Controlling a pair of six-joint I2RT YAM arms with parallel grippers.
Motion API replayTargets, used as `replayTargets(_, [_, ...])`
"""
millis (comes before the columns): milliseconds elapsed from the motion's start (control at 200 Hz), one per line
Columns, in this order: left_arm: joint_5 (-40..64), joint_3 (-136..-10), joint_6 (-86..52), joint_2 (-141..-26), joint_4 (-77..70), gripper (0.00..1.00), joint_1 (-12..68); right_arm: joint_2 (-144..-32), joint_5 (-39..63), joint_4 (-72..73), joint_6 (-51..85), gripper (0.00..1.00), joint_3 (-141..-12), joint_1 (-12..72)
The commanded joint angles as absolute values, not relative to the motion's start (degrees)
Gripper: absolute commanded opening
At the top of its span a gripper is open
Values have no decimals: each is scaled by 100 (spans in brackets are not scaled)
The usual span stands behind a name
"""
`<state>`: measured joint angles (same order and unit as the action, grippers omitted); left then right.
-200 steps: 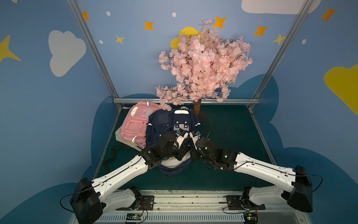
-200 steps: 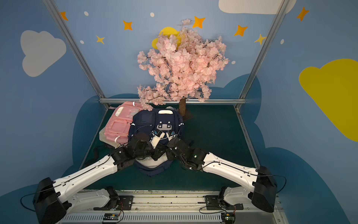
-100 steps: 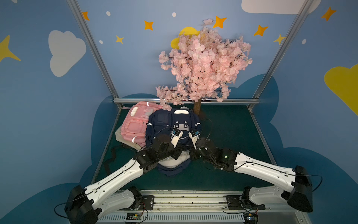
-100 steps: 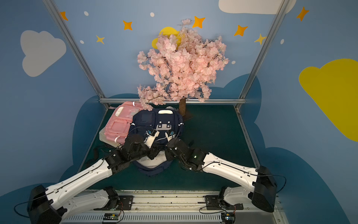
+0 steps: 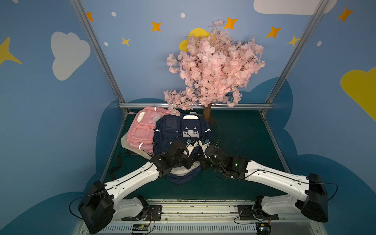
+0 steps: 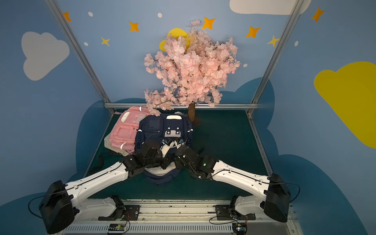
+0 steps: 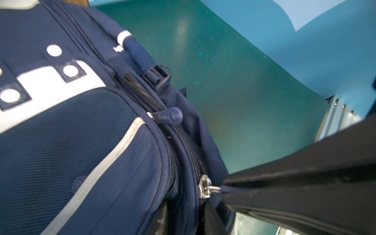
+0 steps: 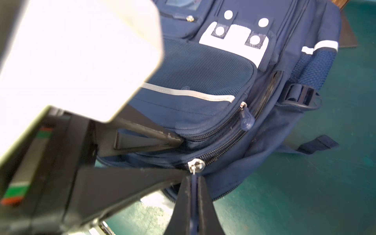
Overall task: Zip up the backpack
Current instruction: Zip the zipper on the backpack.
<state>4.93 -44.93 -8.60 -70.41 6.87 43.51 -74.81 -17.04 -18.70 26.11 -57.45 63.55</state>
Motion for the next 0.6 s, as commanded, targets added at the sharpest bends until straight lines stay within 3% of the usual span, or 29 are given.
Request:
replayTargets(0, [349, -4307, -796, -7112, 785, 17, 4333, -7451, -1734, -1368, 2708, 0, -5867, 6409])
replayTargets(225, [174, -4090, -849, -6880, 700, 3, 4334, -7345, -1333, -1606, 3365, 0, -5601, 5792])
replayTargets(596, [2, -3597, -1052, -6197, 687, 3, 4436, -7354, -677, -1781, 3492, 0, -5515, 4330])
